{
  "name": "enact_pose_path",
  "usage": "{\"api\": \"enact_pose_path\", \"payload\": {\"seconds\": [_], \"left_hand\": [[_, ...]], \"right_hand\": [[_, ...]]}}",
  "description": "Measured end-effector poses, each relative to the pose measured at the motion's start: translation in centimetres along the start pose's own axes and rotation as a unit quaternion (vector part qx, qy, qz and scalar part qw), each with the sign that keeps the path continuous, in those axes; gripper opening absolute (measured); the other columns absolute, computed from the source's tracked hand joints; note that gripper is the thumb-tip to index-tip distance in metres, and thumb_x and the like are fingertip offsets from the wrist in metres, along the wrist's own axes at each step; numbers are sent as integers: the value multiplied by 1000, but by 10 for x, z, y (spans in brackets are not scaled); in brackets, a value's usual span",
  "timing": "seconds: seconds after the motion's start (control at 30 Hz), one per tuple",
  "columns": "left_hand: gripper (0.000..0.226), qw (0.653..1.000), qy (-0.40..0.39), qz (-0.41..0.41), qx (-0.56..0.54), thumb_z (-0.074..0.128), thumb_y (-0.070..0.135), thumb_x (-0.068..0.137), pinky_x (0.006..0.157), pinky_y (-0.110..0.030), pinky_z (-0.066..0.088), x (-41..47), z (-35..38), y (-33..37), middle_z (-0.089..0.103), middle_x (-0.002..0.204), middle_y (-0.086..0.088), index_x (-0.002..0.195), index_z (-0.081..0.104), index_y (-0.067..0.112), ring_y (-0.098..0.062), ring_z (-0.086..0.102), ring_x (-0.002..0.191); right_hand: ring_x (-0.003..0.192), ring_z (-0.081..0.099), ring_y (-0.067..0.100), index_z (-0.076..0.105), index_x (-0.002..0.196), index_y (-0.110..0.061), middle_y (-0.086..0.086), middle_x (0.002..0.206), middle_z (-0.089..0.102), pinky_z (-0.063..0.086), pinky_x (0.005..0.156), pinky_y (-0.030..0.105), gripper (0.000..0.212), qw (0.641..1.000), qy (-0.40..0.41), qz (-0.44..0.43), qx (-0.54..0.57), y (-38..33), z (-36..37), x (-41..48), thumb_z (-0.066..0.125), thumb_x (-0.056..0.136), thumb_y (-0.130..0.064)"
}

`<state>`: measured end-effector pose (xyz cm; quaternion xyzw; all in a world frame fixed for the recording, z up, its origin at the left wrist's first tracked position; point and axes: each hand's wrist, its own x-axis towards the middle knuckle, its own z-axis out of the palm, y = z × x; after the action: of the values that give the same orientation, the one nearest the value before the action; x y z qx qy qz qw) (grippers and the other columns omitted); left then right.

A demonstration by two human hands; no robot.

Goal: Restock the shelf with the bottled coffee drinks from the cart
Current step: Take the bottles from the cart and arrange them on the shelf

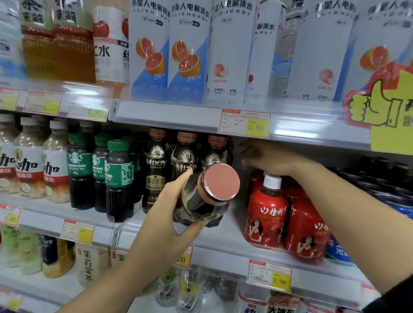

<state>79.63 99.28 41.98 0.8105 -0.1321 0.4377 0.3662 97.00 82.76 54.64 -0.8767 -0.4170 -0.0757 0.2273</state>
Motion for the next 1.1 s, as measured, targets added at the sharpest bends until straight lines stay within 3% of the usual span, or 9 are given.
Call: {"api": "enact_pose_path", "payload": {"seconds": [0.1,0.17,0.33,0.43,0.57,0.7,0.8,0.9,1.1], "left_hand": [[85,999,-41,26,-21,69,23,78,93,-3,34,5,5,10,36,129,43,130,18,67,15,39,121],[84,996,-71,24,-45,71,25,81,95,-5,35,9,11,14,36,130,42,129,18,69,15,38,123],[80,985,-112,-43,-122,73,24,80,106,-27,39,23,27,14,44,133,31,136,24,54,10,42,124],[77,984,-109,-57,-129,74,29,79,100,-18,40,32,32,13,46,129,31,132,23,54,12,43,120],[81,991,-121,-48,-14,71,46,77,105,-28,35,45,31,8,40,137,22,132,13,59,-2,37,127],[75,981,-115,45,147,68,50,77,98,-24,22,56,17,-13,36,137,20,141,35,30,-6,29,127],[47,965,-68,110,226,60,47,81,91,-36,35,60,7,-34,51,131,6,124,55,27,-16,41,117],[38,936,-47,192,290,51,43,82,99,-44,32,63,5,-44,57,127,0,117,58,27,-22,44,118],[63,899,-51,226,373,74,38,72,106,-67,20,67,2,-46,50,136,-11,129,50,23,-35,37,131]], "right_hand": [[107,52,0,51,130,-18,-10,119,58,35,85,0,39,999,48,-5,-10,-17,-2,-46,56,92,-12],[111,51,-11,50,130,-27,-17,123,57,37,100,10,48,997,60,-40,9,-29,0,-77,60,87,-9],[118,47,-11,40,128,-38,-25,126,53,34,96,4,69,989,16,-88,115,-56,3,-120,72,76,-5],[116,48,-11,39,129,-34,-23,126,52,35,93,3,68,992,56,-75,90,-62,10,-117,78,75,-21],[116,48,-9,42,135,-23,-15,128,55,35,95,5,68,991,106,-63,54,-58,16,-108,77,77,-25],[114,46,-12,41,135,-23,-17,128,52,31,92,-1,67,991,123,-39,35,-57,19,-97,76,78,-27],[112,43,-13,40,136,-22,-18,128,49,30,91,-4,68,993,121,-10,15,-54,22,-90,75,78,-30],[115,49,-5,41,135,-24,-13,131,53,38,98,9,65,994,110,15,19,-50,27,-84,73,79,-30],[114,50,7,41,133,-21,-5,129,54,37,91,13,57,992,98,85,0,-48,22,-67,68,83,-24]]}}
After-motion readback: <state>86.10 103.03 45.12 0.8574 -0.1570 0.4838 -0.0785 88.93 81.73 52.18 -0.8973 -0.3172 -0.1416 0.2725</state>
